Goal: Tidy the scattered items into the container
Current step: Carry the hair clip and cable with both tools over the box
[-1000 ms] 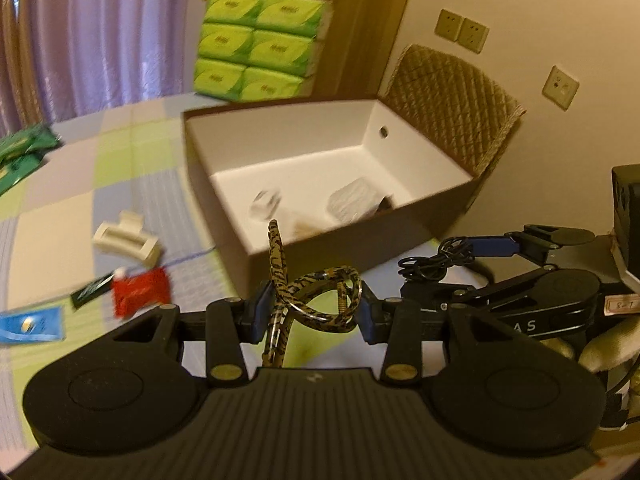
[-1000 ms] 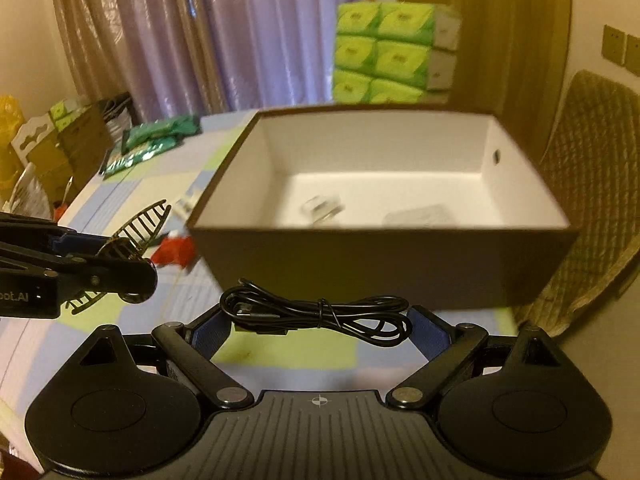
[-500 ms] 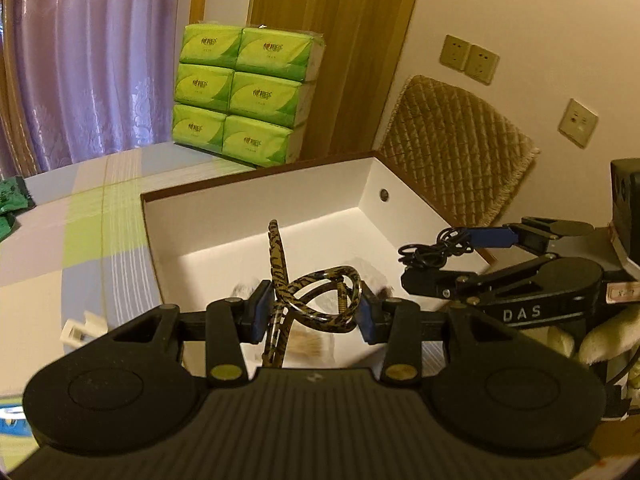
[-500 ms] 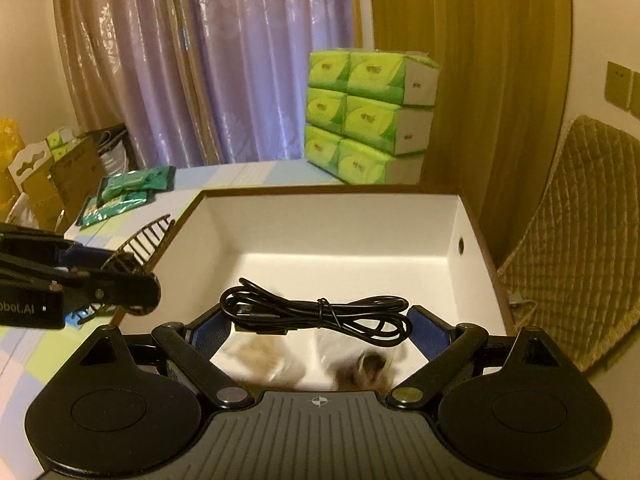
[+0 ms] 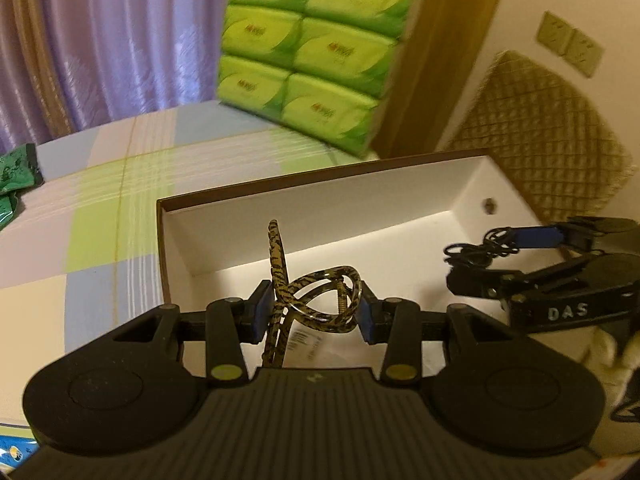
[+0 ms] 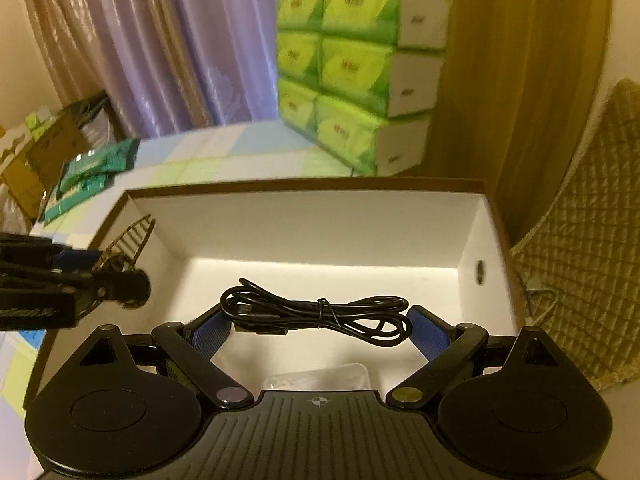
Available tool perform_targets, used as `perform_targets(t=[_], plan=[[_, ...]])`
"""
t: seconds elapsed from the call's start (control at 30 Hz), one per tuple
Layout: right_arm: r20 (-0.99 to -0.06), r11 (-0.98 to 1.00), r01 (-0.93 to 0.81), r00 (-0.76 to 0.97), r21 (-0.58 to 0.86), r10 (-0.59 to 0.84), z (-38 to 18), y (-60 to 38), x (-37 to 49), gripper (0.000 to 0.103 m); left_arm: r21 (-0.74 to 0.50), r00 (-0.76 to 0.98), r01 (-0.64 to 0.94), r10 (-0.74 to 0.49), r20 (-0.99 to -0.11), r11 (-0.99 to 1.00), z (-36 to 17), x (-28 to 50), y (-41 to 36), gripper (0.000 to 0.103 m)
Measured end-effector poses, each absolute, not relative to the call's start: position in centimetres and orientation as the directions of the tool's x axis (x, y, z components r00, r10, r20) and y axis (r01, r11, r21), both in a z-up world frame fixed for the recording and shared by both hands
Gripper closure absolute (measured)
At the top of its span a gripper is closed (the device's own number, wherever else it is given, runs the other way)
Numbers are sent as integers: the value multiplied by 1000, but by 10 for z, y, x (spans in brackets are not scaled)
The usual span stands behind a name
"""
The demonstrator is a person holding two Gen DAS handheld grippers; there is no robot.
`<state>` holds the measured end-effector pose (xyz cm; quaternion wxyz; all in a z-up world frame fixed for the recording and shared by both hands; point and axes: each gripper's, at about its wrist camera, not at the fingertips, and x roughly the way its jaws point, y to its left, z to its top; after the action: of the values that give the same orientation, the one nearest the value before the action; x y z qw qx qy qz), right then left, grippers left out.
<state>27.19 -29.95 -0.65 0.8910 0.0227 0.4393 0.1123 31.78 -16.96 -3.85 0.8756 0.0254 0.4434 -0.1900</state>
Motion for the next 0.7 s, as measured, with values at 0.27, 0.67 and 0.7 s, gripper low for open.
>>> perform_targets(t=[0.27, 0.67, 0.7], plan=[[-835, 972, -221, 517, 79, 186, -26, -286, 305, 12, -59, 491, 313, -215, -844, 948, -68, 343, -179, 66], [-866, 971, -234, 473, 54, 163, -43, -287, 322, 12, -20, 476, 321, -179, -861, 947, -87, 358, -186, 70], [-867, 971, -233, 471, 57, 164, -44, -288, 323, 12, -18, 479, 321, -179, -860, 947, -86, 358, -186, 70]])
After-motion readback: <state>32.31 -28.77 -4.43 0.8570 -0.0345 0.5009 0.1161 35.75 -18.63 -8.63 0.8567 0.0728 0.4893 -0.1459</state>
